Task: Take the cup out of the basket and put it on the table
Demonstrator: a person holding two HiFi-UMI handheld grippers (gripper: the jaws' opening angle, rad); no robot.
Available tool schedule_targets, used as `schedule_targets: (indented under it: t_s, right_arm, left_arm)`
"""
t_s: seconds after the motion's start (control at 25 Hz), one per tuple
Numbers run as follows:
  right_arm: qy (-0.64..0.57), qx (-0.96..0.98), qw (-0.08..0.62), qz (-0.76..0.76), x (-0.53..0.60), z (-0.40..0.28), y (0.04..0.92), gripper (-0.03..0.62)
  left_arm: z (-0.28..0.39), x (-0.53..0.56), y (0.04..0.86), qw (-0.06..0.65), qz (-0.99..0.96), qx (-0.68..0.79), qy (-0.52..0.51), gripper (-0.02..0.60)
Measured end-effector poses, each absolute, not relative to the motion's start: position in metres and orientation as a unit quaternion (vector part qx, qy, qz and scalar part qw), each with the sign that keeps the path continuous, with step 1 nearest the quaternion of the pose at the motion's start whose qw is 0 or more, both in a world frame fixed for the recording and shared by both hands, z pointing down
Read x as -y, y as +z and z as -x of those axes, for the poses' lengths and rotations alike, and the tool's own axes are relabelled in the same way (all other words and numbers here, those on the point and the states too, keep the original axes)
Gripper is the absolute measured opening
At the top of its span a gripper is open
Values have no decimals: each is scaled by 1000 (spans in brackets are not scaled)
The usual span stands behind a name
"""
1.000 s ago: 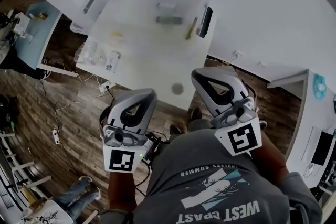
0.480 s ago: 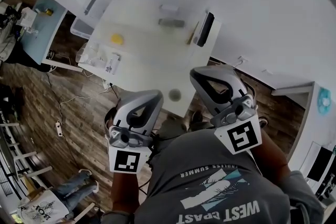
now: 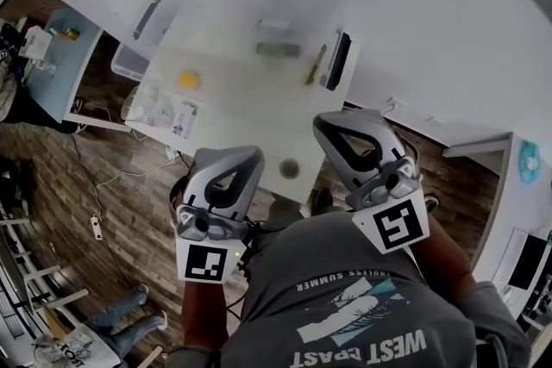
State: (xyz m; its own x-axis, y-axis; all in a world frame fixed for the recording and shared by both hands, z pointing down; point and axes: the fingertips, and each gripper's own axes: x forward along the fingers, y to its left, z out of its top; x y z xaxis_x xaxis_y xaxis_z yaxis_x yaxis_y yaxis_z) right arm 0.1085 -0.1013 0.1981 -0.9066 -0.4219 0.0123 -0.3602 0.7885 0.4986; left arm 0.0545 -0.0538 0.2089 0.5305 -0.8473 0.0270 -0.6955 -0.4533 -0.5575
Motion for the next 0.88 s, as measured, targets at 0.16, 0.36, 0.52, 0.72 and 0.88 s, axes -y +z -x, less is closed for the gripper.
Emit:
schedule_targets:
  t_s: [0.16, 0.36, 0.52, 0.72, 0.88]
  right_arm:
    - [-244, 943, 64, -218, 111, -90, 199, 11]
    - [-248, 940, 70, -222, 121, -59, 201, 11]
    - [-249, 937, 77, -233, 133, -36, 204, 11]
    - [-261, 930, 85, -243, 147, -10, 201, 11]
    - [-261, 926, 99, -255, 161, 2, 201, 11]
  left_arm:
    - [-37, 64, 207, 252, 843, -451, -150, 9]
    - [-4, 76, 211, 250, 847, -447, -146, 9]
    - [19, 87, 214, 251, 851, -439, -141, 9]
    - [46, 101, 217, 247, 860, -430, -123, 9]
    - [58, 109, 223, 245, 869, -413, -115, 9]
